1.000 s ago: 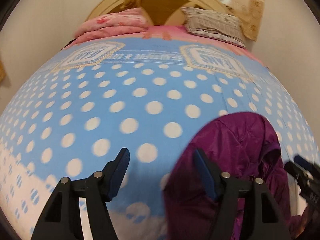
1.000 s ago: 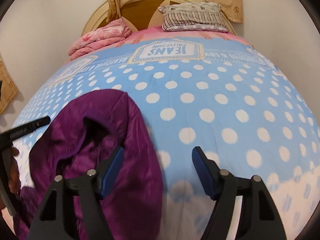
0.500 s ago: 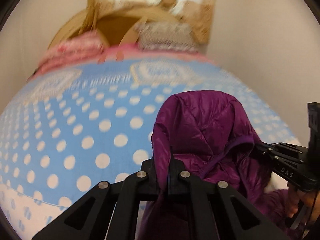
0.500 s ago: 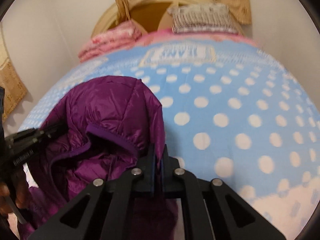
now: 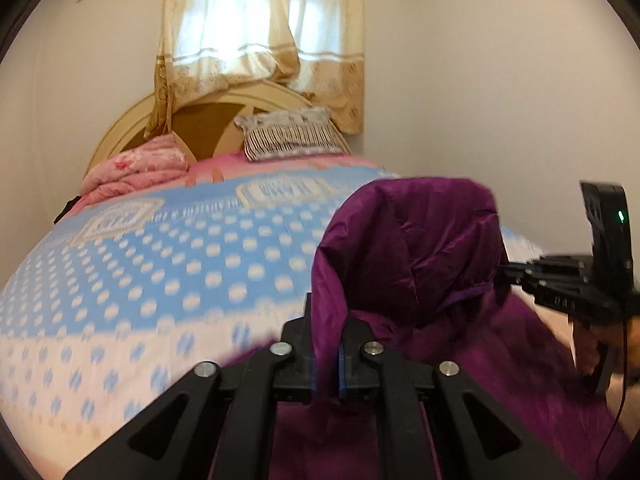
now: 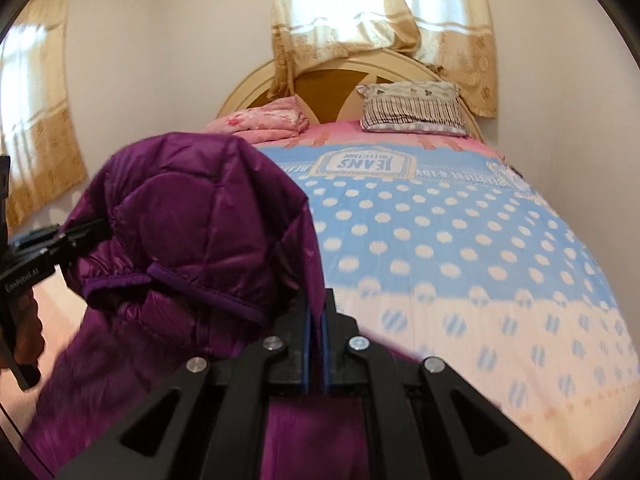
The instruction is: Fold large clothes
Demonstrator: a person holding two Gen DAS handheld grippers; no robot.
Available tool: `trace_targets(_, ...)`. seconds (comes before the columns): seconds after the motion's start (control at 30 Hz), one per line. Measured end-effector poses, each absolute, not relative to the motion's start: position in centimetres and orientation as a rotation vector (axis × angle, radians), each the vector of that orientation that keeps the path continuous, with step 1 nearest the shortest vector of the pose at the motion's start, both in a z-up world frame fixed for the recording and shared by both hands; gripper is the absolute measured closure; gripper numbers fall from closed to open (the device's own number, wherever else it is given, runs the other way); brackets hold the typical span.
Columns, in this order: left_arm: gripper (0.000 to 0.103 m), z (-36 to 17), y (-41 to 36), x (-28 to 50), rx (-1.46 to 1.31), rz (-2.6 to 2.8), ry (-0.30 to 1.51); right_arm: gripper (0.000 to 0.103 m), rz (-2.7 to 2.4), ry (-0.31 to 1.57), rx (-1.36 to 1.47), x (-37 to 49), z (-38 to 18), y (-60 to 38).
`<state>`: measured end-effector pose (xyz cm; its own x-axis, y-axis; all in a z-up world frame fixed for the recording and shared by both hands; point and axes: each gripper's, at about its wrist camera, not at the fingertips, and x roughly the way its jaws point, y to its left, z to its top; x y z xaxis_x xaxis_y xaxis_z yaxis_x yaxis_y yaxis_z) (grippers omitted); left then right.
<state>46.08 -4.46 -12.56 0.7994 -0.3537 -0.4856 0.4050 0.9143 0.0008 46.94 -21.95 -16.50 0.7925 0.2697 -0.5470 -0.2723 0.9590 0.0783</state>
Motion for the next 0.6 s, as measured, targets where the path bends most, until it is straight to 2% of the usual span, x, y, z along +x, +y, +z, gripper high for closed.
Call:
trace_targets(0.03, 0.082, -13.4, -4.4, 44.9, 0.126, -0.387, 0.515, 0.097, 0.288, 0.607, -0.024, 46.1, -17.2, -21.7)
trace_targets(0.07, 0.058, -14.3, -4.4, 43.9, 0.157, -0.361, 0.525, 0.089, 0.274, 0.612, -0.051, 45.6, -17.7, -21.8)
trace_targets(0.1, 0.046, -15.2, -4.3, 42.8, 0.18, -0.333, 0.523, 0.06, 0.256, 0.631, -0.105, 44.5, -18.7, -21.5)
trace_targets(0.13, 0.03, -15.8, -4.0, 41.8, 0.197, -0.303, 0.511, 0.043, 0.264, 0.651, -0.115, 43.8, -19.3, -21.6)
trace_targets(0.17, 0.028, -16.2, -3.7, 41.1, 0.2, -0.288, 0.503, 0.036, 0.264, 0.67, -0.111, 43.2, -19.8, -21.8)
trace_targets(0.37, 0.027, -15.4, -0.9, 39.6, 0.142, -0.261, 0.49, 0.039, 0.239, 0.716, -0.044, 41.1, -19.2, -24.1)
trace_targets(0.43, 0.025, -14.4, -0.5, 39.8, 0.121, -0.214, 0.469, 0.046, 0.221, 0.706, -0.003, 40.7, -18.2, -24.5)
trace_targets(0.5, 0.024, -13.4, -1.0, 40.9, 0.116, -0.141, 0.47, 0.061, 0.198, 0.688, 0.04, 40.6, -16.9, -23.7)
trace_targets(0.6, 0.024, -12.8, -2.4, 43.4, 0.075, -0.118, 0.512, 0.063, 0.213, 0.682, 0.121, 40.9, -16.2, -22.4)
